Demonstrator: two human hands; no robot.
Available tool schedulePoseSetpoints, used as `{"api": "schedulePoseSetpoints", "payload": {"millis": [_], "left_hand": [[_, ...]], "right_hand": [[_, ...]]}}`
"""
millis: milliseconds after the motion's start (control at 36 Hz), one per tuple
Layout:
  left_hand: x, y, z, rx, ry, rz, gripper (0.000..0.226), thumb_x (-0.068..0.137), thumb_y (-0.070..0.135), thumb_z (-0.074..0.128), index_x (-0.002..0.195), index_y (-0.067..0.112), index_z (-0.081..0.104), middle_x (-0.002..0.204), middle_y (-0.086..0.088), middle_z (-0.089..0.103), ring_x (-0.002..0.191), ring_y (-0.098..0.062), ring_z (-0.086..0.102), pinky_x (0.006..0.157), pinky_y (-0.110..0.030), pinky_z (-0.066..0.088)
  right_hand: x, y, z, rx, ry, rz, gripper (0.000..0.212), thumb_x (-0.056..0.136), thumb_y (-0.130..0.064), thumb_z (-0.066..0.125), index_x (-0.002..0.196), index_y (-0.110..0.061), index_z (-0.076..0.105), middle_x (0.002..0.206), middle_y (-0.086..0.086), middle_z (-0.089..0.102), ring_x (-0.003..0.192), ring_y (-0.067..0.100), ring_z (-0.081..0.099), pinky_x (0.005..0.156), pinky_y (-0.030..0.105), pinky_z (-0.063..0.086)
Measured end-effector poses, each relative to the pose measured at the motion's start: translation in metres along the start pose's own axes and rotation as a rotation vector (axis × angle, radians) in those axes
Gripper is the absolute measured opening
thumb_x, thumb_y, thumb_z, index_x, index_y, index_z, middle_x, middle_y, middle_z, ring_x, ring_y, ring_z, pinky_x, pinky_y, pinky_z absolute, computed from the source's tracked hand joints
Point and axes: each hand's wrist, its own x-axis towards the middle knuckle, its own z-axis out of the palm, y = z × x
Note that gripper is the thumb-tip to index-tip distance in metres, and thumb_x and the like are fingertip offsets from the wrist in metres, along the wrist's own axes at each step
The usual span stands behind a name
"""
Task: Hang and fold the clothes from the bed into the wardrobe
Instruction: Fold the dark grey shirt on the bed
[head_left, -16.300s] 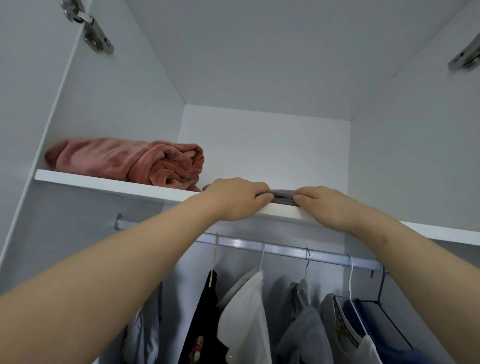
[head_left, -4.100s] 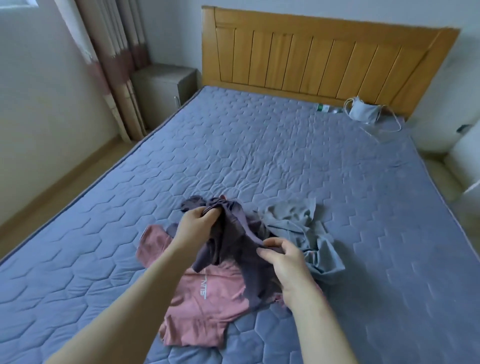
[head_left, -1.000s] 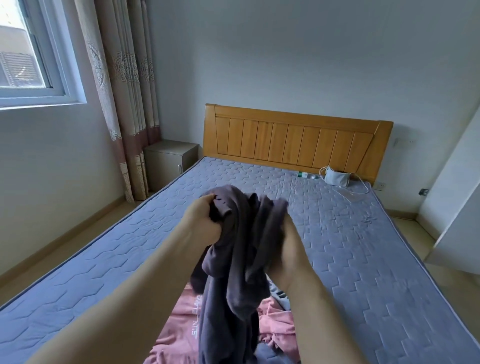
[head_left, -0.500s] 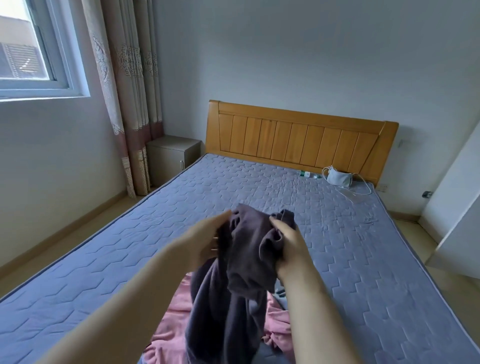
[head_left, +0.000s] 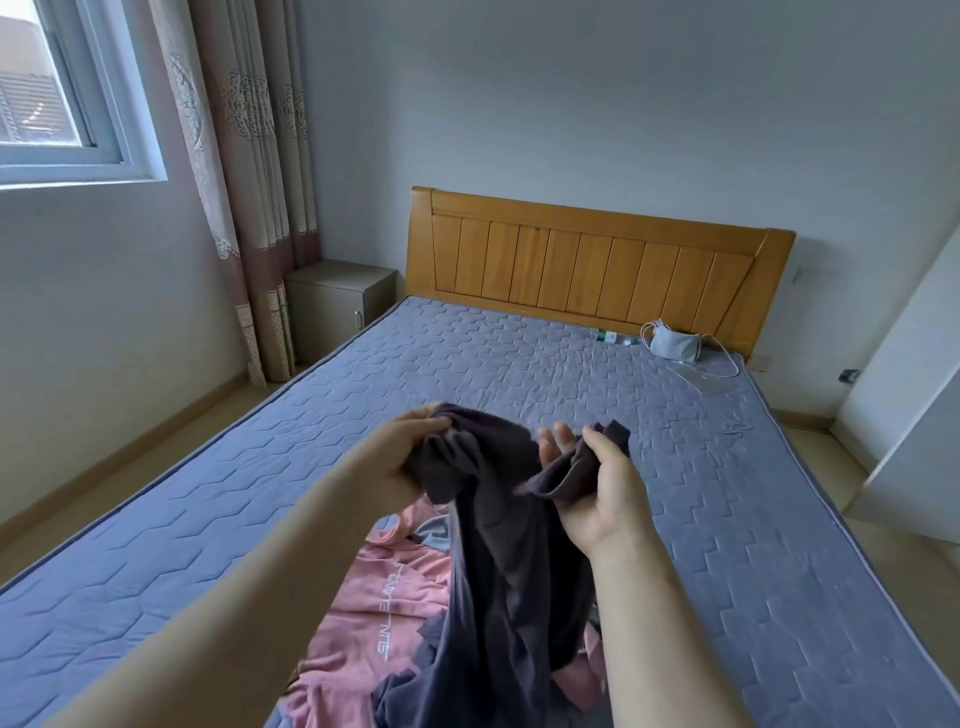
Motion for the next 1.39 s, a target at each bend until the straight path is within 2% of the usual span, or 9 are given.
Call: {"api": "schedulePoseSetpoints", "payload": {"millis": [167,389,500,583,833,1000,1111,1250,1389], "left_hand": [[0.005,0.009,0.001,-0.316,0.139,-0.123,0.010,0.092,0.009,0.052,0.090,0.017,0.058,0.076,-0.003,0.052,0.066,-0.012,0.049,0.068,-0.025,0.043],[0.004,0.016,0.025,-0.225,0.079,-0.108,0.017,0.092,0.006,0.052,0.098,0.016,0.064,0.087,-0.009,0.058,0.073,-0.015,0.053,0.072,-0.028,0.044],[0.003,0.017,0.025,-0.177,0.070,-0.070,0.022,0.090,0.003,0.054,0.103,0.019,0.062,0.076,-0.009,0.061,0.060,-0.012,0.058,0.058,-0.025,0.050],[0.002,0.013,0.019,-0.197,0.068,-0.003,0.026,0.090,-0.001,0.052,0.105,0.018,0.059,0.079,-0.011,0.062,0.054,-0.014,0.062,0.050,-0.022,0.055],[-0.010,-0.005,0.008,0.312,-0.172,-0.114,0.063,0.069,0.022,0.069,0.124,0.037,0.043,0.118,-0.003,0.057,0.101,-0.023,0.060,0.082,-0.041,0.051],[-0.006,-0.018,0.013,0.781,0.022,0.013,0.013,0.092,0.008,0.056,0.082,0.016,0.057,0.084,-0.007,0.058,0.080,-0.022,0.048,0.069,-0.031,0.038],[0.001,-0.016,0.014,0.705,0.171,0.056,0.018,0.095,0.006,0.049,0.079,0.012,0.054,0.075,-0.012,0.053,0.067,-0.023,0.051,0.069,-0.037,0.048],[0.006,-0.010,0.017,0.556,0.266,0.086,0.017,0.096,0.012,0.048,0.080,0.014,0.054,0.070,-0.008,0.048,0.058,-0.017,0.042,0.052,-0.026,0.030],[0.004,-0.007,0.026,0.415,0.252,0.090,0.016,0.095,0.009,0.049,0.081,0.016,0.048,0.067,-0.006,0.050,0.052,-0.014,0.046,0.042,-0.018,0.037]], "right_hand": [[0.003,0.001,-0.009,-0.132,0.114,-0.106,0.061,0.092,-0.014,0.055,0.143,-0.029,0.024,0.126,0.009,0.047,0.085,0.026,0.063,0.066,0.035,0.055],[-0.003,0.023,0.000,-0.738,-0.488,0.029,0.079,0.076,-0.006,0.072,0.127,-0.050,0.032,0.124,-0.005,0.057,0.107,0.009,0.062,0.076,0.020,0.052],[-0.003,0.030,0.004,-1.078,-0.352,-0.156,0.032,0.080,-0.001,0.064,0.101,-0.025,0.061,0.076,-0.011,0.068,0.071,0.001,0.062,0.066,0.010,0.045],[0.000,0.027,0.000,-1.076,-0.191,-0.260,0.023,0.086,-0.002,0.052,0.066,-0.012,0.059,0.052,-0.008,0.054,0.050,0.006,0.045,0.043,0.011,0.034],[0.002,0.017,0.020,-0.700,-0.125,-0.256,0.030,0.098,-0.012,0.043,0.077,-0.017,0.065,0.070,0.003,0.066,0.069,0.021,0.059,0.069,0.031,0.047],[0.000,0.014,0.020,-0.642,-0.157,-0.253,0.029,0.098,-0.013,0.043,0.076,-0.017,0.062,0.058,-0.004,0.064,0.058,0.012,0.058,0.059,0.024,0.048],[0.000,0.013,0.014,-0.747,-0.093,-0.265,0.025,0.095,-0.010,0.046,0.074,-0.016,0.059,0.070,0.004,0.059,0.066,0.017,0.052,0.062,0.027,0.042],[0.001,0.016,0.010,-1.082,-0.044,-0.418,0.020,0.087,-0.004,0.051,0.086,-0.024,0.054,0.092,-0.001,0.060,0.085,0.016,0.056,0.080,0.030,0.044],[-0.007,0.022,0.012,-1.047,-0.330,-0.258,0.020,0.074,-0.005,0.055,0.082,-0.023,0.060,0.079,-0.008,0.063,0.066,-0.001,0.057,0.060,0.009,0.044]]}}
